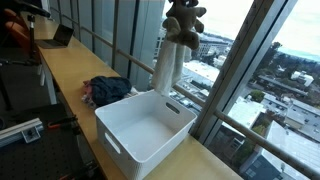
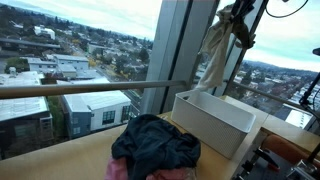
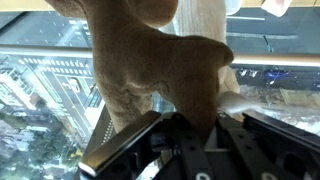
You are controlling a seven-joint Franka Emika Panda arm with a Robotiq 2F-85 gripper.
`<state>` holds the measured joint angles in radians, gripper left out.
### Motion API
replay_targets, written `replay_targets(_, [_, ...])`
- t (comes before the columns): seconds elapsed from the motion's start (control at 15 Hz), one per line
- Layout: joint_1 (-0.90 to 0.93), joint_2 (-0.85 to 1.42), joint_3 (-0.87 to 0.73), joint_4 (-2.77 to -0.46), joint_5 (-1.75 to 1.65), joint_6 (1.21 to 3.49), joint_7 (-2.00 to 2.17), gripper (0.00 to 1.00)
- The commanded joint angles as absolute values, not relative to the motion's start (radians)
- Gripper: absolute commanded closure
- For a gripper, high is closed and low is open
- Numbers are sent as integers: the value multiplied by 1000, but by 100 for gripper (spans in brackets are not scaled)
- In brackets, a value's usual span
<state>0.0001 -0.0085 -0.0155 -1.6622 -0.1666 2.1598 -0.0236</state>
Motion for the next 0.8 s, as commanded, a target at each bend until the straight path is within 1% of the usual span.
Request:
replay_targets(0.0, [-22,-38,-30,-1687,-138,2123,-52,96])
replay_targets(0.53, [-44,2,-44,-1851,-134,2141,-47,96])
replay_targets(0.6, [-43,8,-42,-1857,-136,2130,-45,59])
replay_targets(0.67, [-40,12,-39,-1865,-139,2124,-44,57])
replay_targets(0.73, [-38,14,-37,-1868,-142,2116,-43,52])
